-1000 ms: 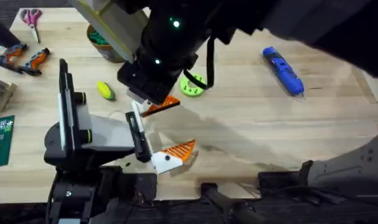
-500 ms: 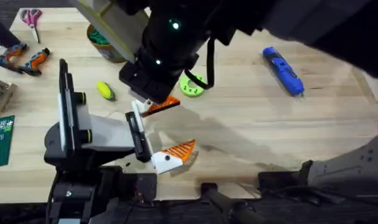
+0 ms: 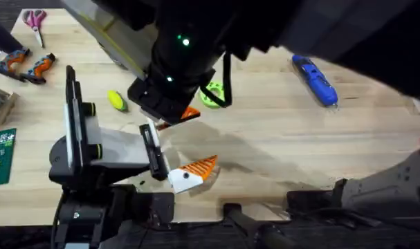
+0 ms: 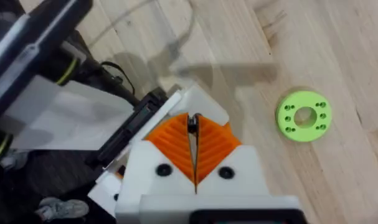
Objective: Pick up the gripper from the table and insert it into the empty holder that is missing its gripper. Then pick up a screw, insert it into the mounting hole, and use the screwdriver to tighten it. Finally, clean up the table by picking up the vegetable and placing it into the bucket.
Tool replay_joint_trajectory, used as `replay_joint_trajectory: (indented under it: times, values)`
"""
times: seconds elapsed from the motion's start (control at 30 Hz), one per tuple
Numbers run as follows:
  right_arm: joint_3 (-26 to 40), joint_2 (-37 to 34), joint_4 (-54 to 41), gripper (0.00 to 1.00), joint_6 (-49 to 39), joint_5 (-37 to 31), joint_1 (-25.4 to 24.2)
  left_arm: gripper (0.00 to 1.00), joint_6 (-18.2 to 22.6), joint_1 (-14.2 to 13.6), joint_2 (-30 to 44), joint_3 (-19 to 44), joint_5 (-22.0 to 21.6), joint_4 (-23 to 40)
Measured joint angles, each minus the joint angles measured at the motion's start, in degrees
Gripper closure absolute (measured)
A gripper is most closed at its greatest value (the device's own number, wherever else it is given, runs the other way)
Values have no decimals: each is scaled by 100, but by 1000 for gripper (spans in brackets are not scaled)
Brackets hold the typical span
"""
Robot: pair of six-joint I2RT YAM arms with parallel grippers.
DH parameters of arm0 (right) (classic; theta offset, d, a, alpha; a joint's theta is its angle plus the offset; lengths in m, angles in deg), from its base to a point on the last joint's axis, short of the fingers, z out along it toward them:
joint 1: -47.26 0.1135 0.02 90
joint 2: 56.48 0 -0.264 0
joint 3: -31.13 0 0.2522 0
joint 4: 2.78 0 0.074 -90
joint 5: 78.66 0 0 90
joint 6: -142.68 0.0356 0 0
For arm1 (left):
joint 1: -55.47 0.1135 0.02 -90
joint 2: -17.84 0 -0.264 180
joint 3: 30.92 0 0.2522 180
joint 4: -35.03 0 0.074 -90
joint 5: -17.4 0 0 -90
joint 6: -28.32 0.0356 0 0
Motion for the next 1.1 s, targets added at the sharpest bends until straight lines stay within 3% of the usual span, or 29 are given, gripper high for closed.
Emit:
replay_joint_trajectory:
  times: [1.1]
  values:
    - [0, -113, -71, 995, 44, -168, 0, 15, 0, 0, 0, 0, 2, 0]
